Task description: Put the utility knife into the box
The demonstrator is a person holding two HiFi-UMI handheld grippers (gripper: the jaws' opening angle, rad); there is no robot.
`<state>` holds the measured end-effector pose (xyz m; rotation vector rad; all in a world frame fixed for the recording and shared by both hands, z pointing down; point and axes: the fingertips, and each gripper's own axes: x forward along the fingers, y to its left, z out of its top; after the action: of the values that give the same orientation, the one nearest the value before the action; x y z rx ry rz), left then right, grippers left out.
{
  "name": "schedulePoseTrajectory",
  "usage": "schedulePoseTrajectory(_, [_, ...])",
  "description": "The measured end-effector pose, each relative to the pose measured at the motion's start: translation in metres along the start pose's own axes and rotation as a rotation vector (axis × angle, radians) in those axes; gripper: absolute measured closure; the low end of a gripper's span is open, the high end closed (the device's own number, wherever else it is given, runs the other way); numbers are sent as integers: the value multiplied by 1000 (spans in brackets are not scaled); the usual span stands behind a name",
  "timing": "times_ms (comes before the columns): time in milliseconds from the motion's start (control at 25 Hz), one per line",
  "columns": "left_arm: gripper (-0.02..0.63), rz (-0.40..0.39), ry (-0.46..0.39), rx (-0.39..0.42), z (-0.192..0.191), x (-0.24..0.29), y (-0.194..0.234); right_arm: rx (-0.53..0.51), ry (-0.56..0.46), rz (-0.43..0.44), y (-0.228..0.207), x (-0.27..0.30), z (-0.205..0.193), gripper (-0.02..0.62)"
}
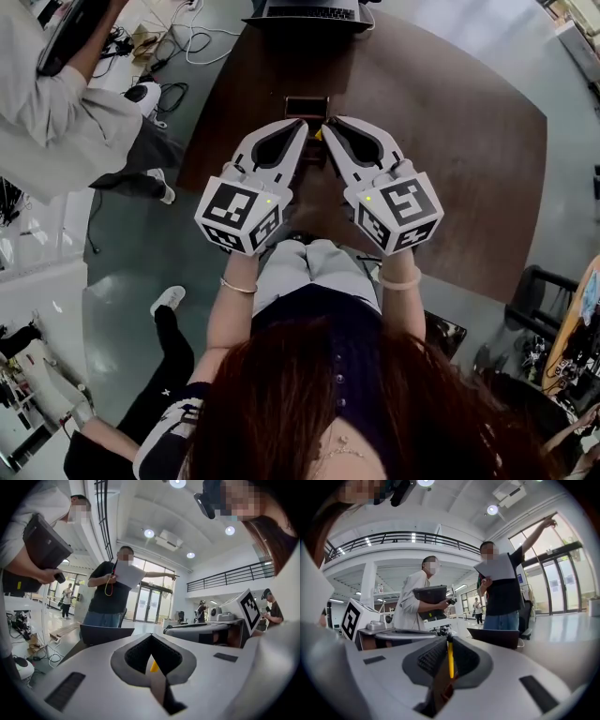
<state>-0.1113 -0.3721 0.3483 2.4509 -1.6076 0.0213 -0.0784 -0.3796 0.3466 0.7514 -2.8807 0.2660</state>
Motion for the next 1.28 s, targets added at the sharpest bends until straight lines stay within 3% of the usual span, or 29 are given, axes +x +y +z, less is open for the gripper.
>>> schedulePoseTrajectory(680, [614, -43, 60, -112, -94, 23, 40, 188, 147, -73, -33, 55, -140, 548])
schedulePoseTrajectory(1280, [614, -54, 127, -169, -140, 38, 52, 278, 250, -68, -40, 65, -195, 546])
